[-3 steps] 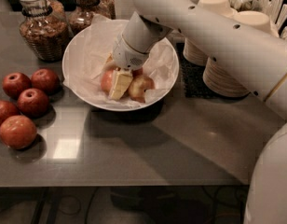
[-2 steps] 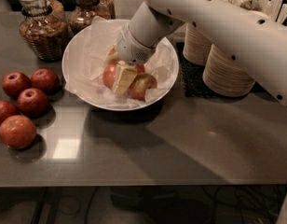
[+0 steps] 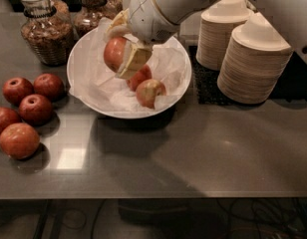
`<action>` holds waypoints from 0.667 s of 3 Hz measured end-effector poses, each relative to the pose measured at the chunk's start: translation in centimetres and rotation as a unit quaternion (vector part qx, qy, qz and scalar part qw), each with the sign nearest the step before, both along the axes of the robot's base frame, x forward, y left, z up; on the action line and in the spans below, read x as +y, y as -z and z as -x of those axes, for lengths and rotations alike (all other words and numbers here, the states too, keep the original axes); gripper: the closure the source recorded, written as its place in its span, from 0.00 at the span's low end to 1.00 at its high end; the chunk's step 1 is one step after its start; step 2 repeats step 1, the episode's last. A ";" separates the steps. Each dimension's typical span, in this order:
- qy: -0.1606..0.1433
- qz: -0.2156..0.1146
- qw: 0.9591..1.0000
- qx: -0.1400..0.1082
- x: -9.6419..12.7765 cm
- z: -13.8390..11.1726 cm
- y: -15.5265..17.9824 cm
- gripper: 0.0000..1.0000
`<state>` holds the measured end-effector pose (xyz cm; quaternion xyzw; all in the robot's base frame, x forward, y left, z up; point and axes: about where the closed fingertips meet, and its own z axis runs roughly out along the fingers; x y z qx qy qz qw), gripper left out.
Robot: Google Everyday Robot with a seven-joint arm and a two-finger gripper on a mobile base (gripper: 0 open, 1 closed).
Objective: Pick apple from white bowl
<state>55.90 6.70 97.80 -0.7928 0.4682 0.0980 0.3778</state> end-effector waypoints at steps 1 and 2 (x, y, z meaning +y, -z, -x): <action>0.000 0.000 1.000 0.000 0.0 0.0 0.0 1.00; 0.000 0.000 1.000 0.000 0.0 0.0 0.0 1.00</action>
Offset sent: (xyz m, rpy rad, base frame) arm 0.0000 0.0000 0.0000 0.0000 0.0000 0.0000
